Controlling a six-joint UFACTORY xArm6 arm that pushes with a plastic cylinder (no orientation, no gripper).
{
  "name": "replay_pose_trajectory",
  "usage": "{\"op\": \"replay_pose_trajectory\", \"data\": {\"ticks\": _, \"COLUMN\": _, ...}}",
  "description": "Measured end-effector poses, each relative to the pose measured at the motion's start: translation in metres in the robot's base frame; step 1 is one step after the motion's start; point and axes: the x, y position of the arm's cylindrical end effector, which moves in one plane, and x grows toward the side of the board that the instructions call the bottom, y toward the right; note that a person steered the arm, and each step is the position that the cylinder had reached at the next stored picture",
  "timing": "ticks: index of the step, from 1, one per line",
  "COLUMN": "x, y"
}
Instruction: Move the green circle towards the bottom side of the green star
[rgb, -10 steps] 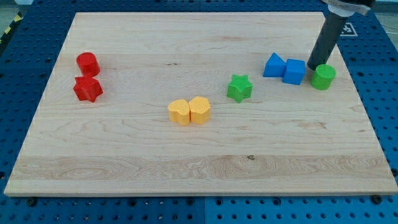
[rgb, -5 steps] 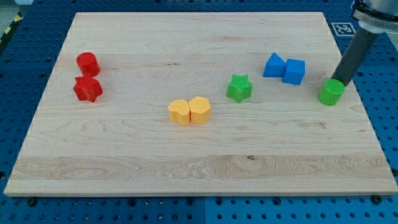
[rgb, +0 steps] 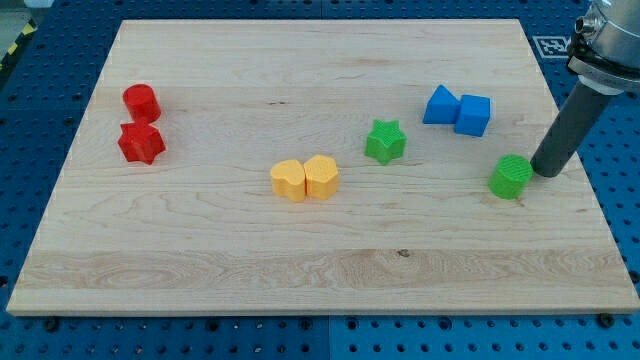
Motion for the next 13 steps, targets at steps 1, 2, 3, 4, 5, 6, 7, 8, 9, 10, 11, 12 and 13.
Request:
{"op": "replay_pose_trajectory", "data": {"ticks": 1, "x": 0.0, "y": 0.0}}
{"op": "replay_pose_trajectory", "data": {"ticks": 2, "x": 0.006, "y": -0.002}}
{"op": "replay_pose_trajectory", "data": {"ticks": 3, "x": 0.022, "y": -0.025}}
{"op": "replay_pose_trajectory", "data": {"ticks": 4, "x": 0.036, "y": -0.06}}
{"op": "replay_pose_trajectory", "data": {"ticks": 5, "x": 0.039, "y": -0.081}}
{"op": "replay_pose_trajectory", "data": {"ticks": 6, "x": 0.033, "y": -0.077}}
{"op": "replay_pose_trajectory", "data": {"ticks": 7, "x": 0.011, "y": -0.071}}
{"op": "replay_pose_trajectory", "data": {"ticks": 8, "x": -0.001, "y": -0.088}}
{"op": "replay_pose_trajectory", "data": {"ticks": 9, "x": -0.001, "y": -0.116}}
{"op": "replay_pose_trajectory", "data": {"ticks": 10, "x": 0.009, "y": -0.125}}
{"op": "replay_pose_trajectory", "data": {"ticks": 11, "x": 0.019, "y": -0.133}}
{"op": "replay_pose_trajectory", "data": {"ticks": 12, "x": 0.029, "y": -0.134}}
{"op": "replay_pose_trajectory", "data": {"ticks": 13, "x": 0.038, "y": -0.134}}
